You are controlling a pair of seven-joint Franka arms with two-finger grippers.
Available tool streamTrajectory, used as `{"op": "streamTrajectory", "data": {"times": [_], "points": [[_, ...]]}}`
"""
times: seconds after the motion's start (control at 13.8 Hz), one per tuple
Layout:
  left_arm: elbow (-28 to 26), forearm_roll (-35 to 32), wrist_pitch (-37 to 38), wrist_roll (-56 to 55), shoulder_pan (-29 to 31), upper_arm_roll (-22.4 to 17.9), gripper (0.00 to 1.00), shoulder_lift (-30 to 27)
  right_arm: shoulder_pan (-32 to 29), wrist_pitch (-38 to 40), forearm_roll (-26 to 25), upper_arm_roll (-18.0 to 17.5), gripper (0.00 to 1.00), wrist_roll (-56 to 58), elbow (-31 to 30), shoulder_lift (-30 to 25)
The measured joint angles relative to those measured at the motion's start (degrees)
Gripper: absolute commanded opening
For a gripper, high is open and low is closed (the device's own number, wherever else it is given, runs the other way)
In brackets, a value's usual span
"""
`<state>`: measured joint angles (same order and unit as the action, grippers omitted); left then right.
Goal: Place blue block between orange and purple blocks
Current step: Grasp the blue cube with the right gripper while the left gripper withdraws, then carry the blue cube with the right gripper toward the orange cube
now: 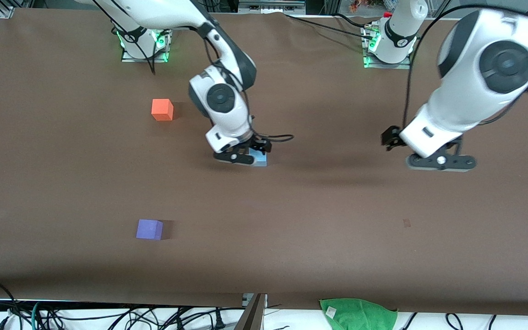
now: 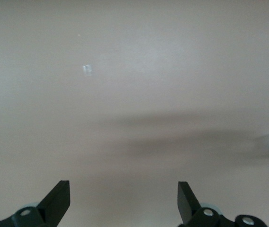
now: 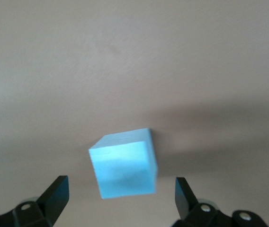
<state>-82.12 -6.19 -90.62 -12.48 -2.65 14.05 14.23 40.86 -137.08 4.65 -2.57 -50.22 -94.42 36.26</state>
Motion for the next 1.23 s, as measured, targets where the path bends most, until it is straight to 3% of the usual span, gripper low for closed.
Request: {"op": "streamTrajectory", "data": {"times": [0.22,0.43,0.72,0.8,1.01,1.09,1.23], "points": [[-0.1,0.4,1.8,7.8,4.1,-0.1,1.00,-2.6,1.5,-2.8,-2.4,0.2,0.99,-0.8,0.0,2.8],[-1.3,1.7,1.9,10.2,3.5,-3.8,1.00,-5.7,1.5,-3.0,-4.1,0.4,0.99,-0.8,0.1,3.2],[-10.1,4.1,-6.3,10.5,1.8,-8.7,1.00,-11.3,2.0,-3.0,-4.9,0.5,0.94,-0.8,0.1,3.9],[-13.2,4.8,-8.0,10.5,1.8,-9.5,1.00,-13.0,2.3,-3.3,-4.9,0.5,0.82,-0.8,0.1,4.4],[-17.1,5.4,-7.2,10.5,2.1,-10.7,1.00,-15.6,2.5,-4.0,-5.2,0.7,0.23,-0.8,0.1,5.1],[-17.1,5.4,-6.5,10.5,2.1,-10.7,1.00,-15.8,2.5,-4.0,-5.3,0.9,0.11,-0.7,0.2,5.1],[-17.1,5.4,-6.0,10.5,2.0,-10.6,1.00,-16.0,2.4,-3.5,-5.4,1.2,0.08,-0.3,0.5,4.8]]}}
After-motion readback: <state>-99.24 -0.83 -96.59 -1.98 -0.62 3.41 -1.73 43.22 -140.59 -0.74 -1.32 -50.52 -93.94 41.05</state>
